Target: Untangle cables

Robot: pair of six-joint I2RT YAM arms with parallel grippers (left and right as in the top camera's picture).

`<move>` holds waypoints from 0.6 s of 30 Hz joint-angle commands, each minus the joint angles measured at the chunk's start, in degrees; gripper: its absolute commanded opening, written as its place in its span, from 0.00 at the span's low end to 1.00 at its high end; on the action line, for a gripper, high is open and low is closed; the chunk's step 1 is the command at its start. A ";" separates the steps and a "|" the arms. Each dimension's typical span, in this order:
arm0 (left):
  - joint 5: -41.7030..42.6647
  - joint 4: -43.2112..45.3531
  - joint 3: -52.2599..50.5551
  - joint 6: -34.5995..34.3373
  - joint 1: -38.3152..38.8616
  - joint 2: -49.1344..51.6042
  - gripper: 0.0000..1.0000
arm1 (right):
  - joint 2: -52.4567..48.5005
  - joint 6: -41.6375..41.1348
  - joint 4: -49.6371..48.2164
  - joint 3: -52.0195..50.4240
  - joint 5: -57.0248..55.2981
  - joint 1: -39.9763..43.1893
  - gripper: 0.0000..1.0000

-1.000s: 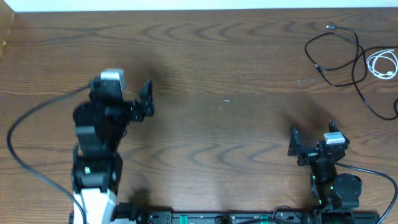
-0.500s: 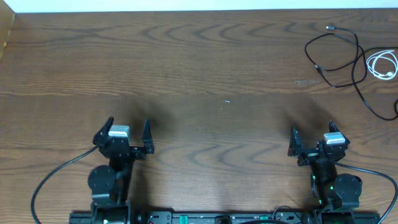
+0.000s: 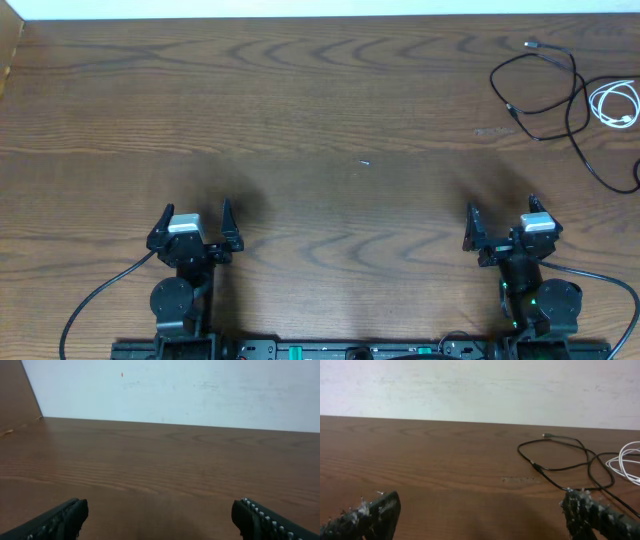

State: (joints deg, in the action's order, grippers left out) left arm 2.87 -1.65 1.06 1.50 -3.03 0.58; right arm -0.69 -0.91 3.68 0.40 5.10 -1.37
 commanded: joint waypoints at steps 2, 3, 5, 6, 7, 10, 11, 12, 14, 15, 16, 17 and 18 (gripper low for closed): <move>-2.08 -2.43 -0.83 -0.70 -0.28 -0.13 0.97 | 0.26 -0.76 0.26 -0.09 -0.28 -0.35 0.99; -2.08 -2.43 -0.83 -0.70 -0.28 -0.04 0.97 | 0.26 -0.76 0.26 -0.09 -0.28 -0.35 0.99; -2.08 -2.43 -0.83 -0.70 -0.28 0.09 0.97 | 0.26 -0.76 0.26 -0.09 -0.28 -0.35 0.99; -2.08 -2.43 -0.83 -0.70 -0.28 0.09 0.97 | 0.24 -0.76 0.26 -0.09 -0.28 -0.35 0.99; -2.08 -2.43 -0.83 -0.70 -0.28 0.09 0.97 | 0.26 -0.76 0.26 -0.09 -0.28 -0.35 0.99; -2.08 -2.43 -0.83 -0.70 -0.28 0.09 0.97 | 0.26 -0.76 0.24 -0.09 -0.28 -0.35 0.99; -2.08 -2.43 -0.83 -0.70 -0.28 0.09 0.97 | 0.26 -0.76 0.26 -0.09 -0.28 -0.35 0.99; -2.08 -2.43 -0.83 -0.70 -0.28 0.09 0.97 | 0.26 -0.76 0.26 -0.09 -0.28 -0.35 0.99; -2.08 -2.43 -0.83 -0.70 -0.28 0.09 0.97 | 0.26 -0.76 0.26 -0.09 -0.28 -0.35 0.99; -2.08 -2.43 -0.83 -0.70 -0.28 0.09 0.96 | 0.26 -0.76 0.24 -0.09 -0.28 -0.35 0.99; -2.08 -2.43 -0.83 -0.72 -0.28 0.09 0.97 | 0.26 -0.76 0.24 -0.09 -0.28 -0.35 0.99; -2.08 -2.43 -0.83 -0.70 -0.28 0.09 0.97 | 0.26 -0.76 0.26 -0.09 -0.28 -0.35 0.99; -2.08 -2.43 -0.83 -0.70 -0.28 0.09 0.97 | 0.26 -0.76 0.24 -0.09 -0.28 -0.35 0.99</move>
State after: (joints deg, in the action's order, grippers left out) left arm 2.63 -1.67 1.08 1.26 -3.03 0.64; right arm -0.69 -0.91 3.70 0.40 5.10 -1.37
